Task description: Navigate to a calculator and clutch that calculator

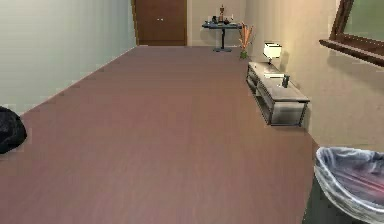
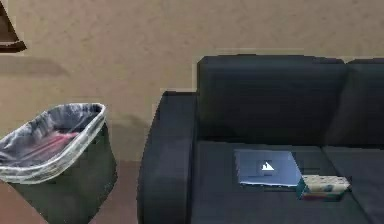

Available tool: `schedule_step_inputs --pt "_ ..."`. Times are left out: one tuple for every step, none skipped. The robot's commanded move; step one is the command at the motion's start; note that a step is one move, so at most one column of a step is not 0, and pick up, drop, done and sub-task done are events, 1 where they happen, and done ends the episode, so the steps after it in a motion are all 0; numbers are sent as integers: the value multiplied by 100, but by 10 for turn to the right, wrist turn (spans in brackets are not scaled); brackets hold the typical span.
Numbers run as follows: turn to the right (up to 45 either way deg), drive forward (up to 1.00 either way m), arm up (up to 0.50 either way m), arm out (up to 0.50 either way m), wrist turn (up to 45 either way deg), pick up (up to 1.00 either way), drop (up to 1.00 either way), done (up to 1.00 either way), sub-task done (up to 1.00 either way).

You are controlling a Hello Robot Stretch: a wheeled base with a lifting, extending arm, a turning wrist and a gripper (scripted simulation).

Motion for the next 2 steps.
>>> schedule_step_inputs --pt "0 100 0 0 0 0 0 0 0" --pt "90 0 0 0 0 0 0 0 0"
